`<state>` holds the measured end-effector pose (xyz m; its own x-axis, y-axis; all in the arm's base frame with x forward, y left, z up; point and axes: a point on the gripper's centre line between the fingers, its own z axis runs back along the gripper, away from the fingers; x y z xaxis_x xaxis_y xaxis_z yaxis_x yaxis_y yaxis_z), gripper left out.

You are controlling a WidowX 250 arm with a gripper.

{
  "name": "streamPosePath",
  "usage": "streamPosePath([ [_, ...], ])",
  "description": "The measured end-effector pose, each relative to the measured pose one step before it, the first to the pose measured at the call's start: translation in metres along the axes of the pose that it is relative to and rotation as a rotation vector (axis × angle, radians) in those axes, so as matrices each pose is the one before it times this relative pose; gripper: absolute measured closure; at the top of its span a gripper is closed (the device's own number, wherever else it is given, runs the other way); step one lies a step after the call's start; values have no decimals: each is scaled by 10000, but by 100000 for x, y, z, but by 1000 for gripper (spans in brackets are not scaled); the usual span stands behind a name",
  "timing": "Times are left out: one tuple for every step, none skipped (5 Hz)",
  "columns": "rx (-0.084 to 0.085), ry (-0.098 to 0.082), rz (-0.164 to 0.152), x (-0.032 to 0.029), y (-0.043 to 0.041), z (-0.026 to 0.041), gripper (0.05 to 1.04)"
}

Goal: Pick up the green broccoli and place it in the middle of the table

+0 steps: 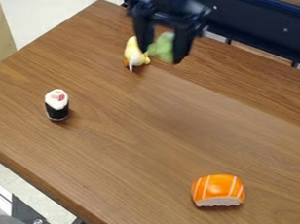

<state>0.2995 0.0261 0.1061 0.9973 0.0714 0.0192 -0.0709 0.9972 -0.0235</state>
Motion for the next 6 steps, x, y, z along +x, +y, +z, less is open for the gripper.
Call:
streamPosePath([
  [303, -392, 173, 96, 544, -1133, 331],
  [226, -347, -2, 160, -545, -1796, 331],
  [51, -136, -13, 273, -770, -1421, 331],
  [119, -88, 104, 1, -625, -1444, 331],
  [104, -59, 47, 151, -386, -861, 331],
  [97, 99, 99, -161, -141, -973, 331],
])
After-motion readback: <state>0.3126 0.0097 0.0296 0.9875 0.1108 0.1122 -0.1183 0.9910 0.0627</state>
